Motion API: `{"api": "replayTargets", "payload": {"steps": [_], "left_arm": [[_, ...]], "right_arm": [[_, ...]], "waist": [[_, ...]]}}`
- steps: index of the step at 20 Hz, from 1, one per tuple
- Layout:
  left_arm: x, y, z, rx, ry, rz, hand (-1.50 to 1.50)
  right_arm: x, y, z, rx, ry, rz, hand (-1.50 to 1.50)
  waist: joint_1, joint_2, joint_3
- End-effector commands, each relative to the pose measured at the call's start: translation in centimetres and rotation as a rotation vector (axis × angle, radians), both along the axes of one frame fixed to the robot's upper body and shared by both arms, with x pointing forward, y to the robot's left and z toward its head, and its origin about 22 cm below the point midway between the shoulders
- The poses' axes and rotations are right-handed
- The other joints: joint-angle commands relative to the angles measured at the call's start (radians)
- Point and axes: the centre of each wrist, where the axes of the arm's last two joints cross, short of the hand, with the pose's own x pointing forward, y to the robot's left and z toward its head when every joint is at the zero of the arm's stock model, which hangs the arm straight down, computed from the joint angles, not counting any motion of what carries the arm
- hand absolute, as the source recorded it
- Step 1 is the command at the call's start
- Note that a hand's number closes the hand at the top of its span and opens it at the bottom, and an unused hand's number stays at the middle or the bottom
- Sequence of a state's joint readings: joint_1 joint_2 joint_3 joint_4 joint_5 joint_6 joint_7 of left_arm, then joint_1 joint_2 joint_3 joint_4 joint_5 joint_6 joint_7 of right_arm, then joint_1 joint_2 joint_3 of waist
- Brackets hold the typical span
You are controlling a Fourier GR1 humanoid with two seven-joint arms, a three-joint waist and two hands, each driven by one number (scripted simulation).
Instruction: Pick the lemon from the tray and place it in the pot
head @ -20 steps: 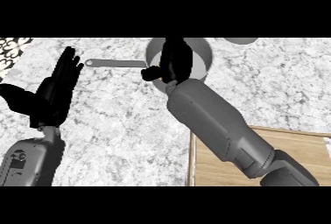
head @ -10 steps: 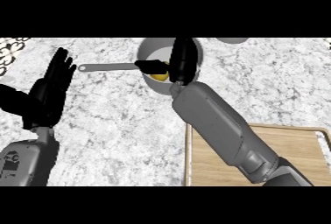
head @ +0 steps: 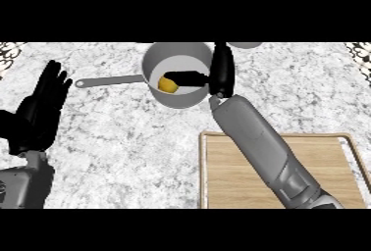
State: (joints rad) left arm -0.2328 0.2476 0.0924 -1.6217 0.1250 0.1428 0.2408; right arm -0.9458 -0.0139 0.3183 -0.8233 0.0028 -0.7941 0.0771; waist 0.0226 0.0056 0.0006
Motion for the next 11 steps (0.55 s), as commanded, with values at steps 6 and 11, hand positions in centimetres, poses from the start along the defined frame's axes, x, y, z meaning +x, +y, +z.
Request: {"api": "replayTargets", "payload": {"steps": [6,11], "left_arm": [[-0.5,-0.5,-0.6,0.013,-0.012,0.037,0.00],[-2.2,0.8,1.3,0.009,0.004,0.035,0.00]], "right_arm": [[-1.5,-3.3,-0.8,0.001,0.016,0.054,-1.50],[-1.4,-7.5,-0.9,-0.013,0.020,0.060,-1.50]], "waist": [[-0.026,-0.008,-0.001],[-0.022,-0.009,0.000]]}}
